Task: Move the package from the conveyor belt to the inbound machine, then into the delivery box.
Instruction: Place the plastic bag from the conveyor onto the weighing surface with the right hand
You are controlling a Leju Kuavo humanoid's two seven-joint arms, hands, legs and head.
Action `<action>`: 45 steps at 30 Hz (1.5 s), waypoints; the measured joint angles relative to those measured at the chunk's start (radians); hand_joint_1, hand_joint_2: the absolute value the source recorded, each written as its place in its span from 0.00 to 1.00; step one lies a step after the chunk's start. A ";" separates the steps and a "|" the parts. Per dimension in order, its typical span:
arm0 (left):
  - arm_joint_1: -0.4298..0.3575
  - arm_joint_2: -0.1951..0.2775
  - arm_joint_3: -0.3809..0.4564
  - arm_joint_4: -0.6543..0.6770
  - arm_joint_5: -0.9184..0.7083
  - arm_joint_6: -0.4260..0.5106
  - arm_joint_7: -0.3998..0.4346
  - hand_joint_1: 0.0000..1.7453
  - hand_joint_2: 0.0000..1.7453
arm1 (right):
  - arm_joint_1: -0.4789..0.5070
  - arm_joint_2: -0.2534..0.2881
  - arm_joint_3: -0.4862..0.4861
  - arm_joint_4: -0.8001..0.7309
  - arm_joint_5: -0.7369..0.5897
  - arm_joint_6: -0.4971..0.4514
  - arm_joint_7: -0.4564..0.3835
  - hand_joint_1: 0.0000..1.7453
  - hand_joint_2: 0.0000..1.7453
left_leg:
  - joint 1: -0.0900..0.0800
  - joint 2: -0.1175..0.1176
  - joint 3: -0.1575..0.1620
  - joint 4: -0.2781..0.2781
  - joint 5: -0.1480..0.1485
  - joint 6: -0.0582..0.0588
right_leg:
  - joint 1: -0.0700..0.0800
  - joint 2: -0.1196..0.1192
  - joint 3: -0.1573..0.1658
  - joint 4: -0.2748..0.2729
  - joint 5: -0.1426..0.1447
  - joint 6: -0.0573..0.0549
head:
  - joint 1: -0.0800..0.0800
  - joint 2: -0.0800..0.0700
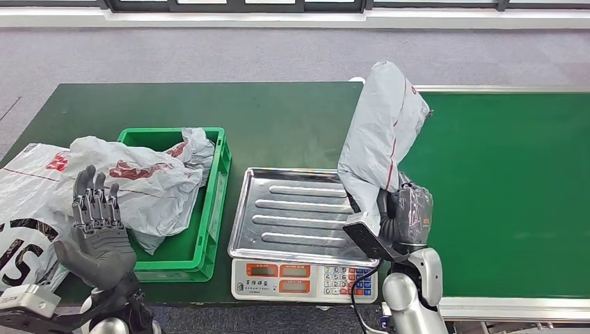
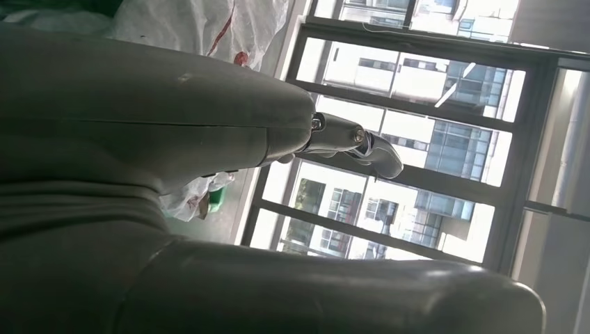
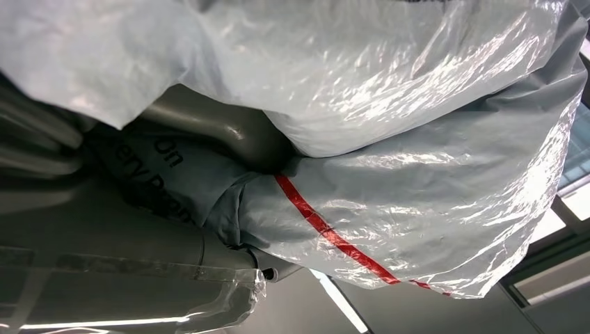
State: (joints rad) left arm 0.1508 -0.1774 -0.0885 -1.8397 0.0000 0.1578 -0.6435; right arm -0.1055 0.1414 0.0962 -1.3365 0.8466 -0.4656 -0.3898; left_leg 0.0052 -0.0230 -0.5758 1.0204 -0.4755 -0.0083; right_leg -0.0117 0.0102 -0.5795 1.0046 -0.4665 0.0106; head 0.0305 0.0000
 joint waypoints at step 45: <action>-0.017 -0.003 -0.012 0.022 -0.017 -0.017 0.010 0.00 0.00 | -0.082 0.036 0.085 0.122 -0.027 0.128 -0.009 1.00 1.00 | 0.000 0.000 -0.001 0.000 0.000 0.000 | 0.000 0.000 -0.001 0.000 0.000 0.000 | 0.000 0.000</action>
State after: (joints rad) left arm 0.1341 -0.1804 -0.1007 -1.8172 -0.0175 0.1404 -0.6332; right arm -0.1871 0.1774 0.1813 -1.2143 0.8192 -0.3374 -0.3983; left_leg 0.0052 -0.0228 -0.5765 1.0204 -0.4754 -0.0083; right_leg -0.0117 0.0102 -0.5804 1.0047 -0.4664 0.0106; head 0.0305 0.0000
